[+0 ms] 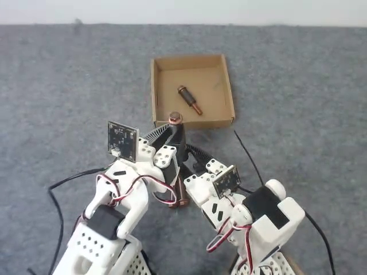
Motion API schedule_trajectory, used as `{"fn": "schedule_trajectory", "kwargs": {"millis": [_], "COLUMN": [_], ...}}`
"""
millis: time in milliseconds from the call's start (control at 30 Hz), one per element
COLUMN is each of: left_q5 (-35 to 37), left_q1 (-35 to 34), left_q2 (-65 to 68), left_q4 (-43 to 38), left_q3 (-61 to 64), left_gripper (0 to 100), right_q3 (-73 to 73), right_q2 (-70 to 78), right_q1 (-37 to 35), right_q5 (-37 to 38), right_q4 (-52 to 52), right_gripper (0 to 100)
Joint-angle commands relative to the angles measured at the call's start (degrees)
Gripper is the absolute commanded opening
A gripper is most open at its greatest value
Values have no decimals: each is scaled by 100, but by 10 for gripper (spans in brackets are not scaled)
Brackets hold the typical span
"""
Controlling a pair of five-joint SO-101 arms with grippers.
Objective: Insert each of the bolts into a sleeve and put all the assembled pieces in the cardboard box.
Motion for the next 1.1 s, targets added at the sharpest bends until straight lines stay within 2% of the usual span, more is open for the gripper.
{"fn": "schedule_trajectory", "kwargs": {"millis": [0, 533, 733, 1067], "left_q5": [-114, -404, -404, -378], "left_q1": [9, -26, -158, -167], "left_q2": [-193, -202, -185, -202], "left_q4": [-237, -273, -791, -835], "left_q3": [-40, 268, 286, 602], "left_gripper": [12, 12, 12, 12], "right_q3": [132, 132, 132, 132], "right_q2": [-40, -40, -40, -40], "right_q1": [84, 84, 92, 101], "right_q5": [-44, -44, -44, -44], "right_q4": [4, 4, 4, 4], "right_gripper": [6, 6, 6, 6]}}
